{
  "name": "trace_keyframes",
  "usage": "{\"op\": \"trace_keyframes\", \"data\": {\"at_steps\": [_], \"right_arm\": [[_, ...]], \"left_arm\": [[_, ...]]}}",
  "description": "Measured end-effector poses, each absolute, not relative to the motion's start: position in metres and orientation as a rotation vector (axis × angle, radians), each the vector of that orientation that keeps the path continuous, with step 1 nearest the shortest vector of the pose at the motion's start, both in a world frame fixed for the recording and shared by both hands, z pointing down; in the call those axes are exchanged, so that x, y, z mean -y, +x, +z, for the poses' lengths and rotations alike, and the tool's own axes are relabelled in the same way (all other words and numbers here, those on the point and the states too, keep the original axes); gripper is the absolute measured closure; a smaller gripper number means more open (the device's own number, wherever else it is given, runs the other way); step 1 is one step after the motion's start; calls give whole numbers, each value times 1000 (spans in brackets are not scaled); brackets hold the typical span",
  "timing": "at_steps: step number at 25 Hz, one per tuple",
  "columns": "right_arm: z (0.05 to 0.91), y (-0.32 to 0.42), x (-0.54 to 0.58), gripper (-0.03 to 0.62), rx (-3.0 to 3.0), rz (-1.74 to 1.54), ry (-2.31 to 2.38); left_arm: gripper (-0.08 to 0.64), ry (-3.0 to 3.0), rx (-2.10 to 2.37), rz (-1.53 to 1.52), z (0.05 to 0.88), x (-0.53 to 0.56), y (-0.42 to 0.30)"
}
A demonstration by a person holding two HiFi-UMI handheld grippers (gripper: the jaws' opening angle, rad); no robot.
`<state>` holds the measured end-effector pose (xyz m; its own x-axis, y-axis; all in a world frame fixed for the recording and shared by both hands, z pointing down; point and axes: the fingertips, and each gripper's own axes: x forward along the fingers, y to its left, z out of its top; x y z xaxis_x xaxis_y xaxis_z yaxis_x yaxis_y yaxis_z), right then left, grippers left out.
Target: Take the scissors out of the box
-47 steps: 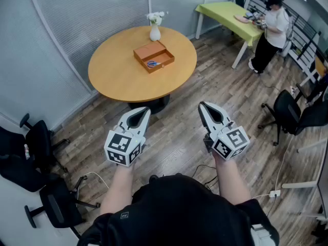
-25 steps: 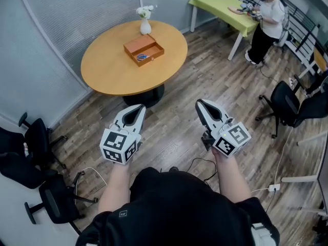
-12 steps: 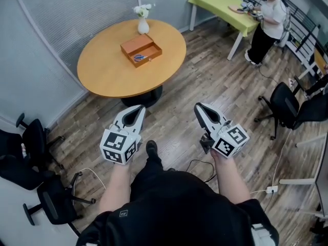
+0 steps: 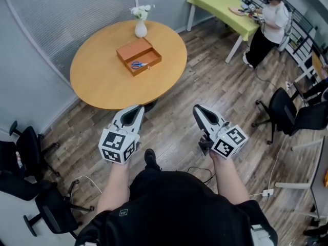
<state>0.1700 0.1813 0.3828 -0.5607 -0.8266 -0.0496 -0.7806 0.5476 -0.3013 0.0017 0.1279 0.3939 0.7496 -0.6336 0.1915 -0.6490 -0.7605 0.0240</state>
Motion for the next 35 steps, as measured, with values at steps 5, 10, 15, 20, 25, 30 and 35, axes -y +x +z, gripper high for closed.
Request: {"op": "trace_keyframes", "data": {"at_steps": [5,10,15,20,25,30,35], "right_arm": [[385,153,-124,555,-2611,-392,-1365],[386,123,-65,555,-2637,-404,-1348],[384,94,-25,554,-2672,-392,-1337],[382,79,0,554,-2686,-389,-1336],[384,77,22,554,-2701,-405,-1320],[388,79,53,554,-2710,-421,-1279],[396,85,100,554,-2730,-444,-1208]], "left_arm": [[545,2851,1045,266,393,-74,-14],[545,2840,1063,260,394,-18,-44],[545,2839,1088,240,391,22,-75],[546,2840,1081,226,390,45,-88],[545,2831,1084,216,393,60,-89],[546,2810,1113,226,397,80,-88],[545,2776,1162,236,404,117,-80]]}}
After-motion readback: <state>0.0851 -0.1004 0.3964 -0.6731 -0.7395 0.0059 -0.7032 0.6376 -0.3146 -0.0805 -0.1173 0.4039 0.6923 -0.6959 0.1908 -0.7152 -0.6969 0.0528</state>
